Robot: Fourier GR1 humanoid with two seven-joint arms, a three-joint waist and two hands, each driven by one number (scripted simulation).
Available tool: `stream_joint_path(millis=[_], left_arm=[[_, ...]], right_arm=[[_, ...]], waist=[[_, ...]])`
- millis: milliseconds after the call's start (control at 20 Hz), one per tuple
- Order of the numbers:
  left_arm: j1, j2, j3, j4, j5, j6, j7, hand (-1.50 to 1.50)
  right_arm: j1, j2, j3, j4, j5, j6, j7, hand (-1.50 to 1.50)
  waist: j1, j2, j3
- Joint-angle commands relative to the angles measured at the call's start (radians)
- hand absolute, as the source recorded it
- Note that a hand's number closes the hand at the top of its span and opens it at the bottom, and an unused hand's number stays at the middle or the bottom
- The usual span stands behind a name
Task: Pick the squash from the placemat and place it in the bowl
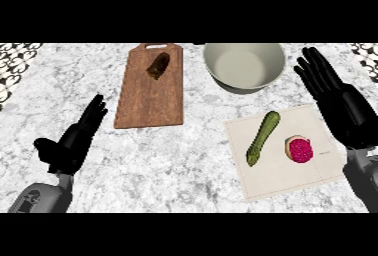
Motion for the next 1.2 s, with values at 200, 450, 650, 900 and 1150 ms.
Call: stream_joint_path(millis=[200, 450, 650, 900, 1150], left_arm=[[-0.017, -0.009, -0.061, -0.075, -0.051, -0.009, -0.012, 0.00], [-0.006, -0.024, -0.102, -0.104, -0.037, -0.045, 0.014, 0.00], [-0.036, -0.059, -0.153, -0.153, -0.060, -0.035, 0.073, 0.00], [-0.036, -0.058, -0.157, -0.161, -0.060, -0.046, 0.098, 0.00], [-0.044, -0.061, -0.157, -0.157, -0.065, -0.046, 0.096, 0.00]], right_arm=[[0.126, 0.070, -0.160, 0.071, 0.221, -0.526, 0.020, 1.50], [0.279, 0.139, -0.106, 0.172, 0.408, -0.830, 0.146, -1.50], [0.267, 0.201, 0.061, 0.192, 0.659, -1.032, 0.237, -1.50], [0.176, 0.067, 0.126, 0.307, 0.837, -0.846, 0.590, -1.50], [0.098, -0.043, 0.178, 0.321, 0.823, -0.501, 0.870, -1.50]], waist=[[-0.048, 0.010, -0.050], [-0.026, 0.017, -0.052], [0.026, 0.020, -0.052], [0.040, 0.023, -0.056], [0.056, 0.024, -0.060]])
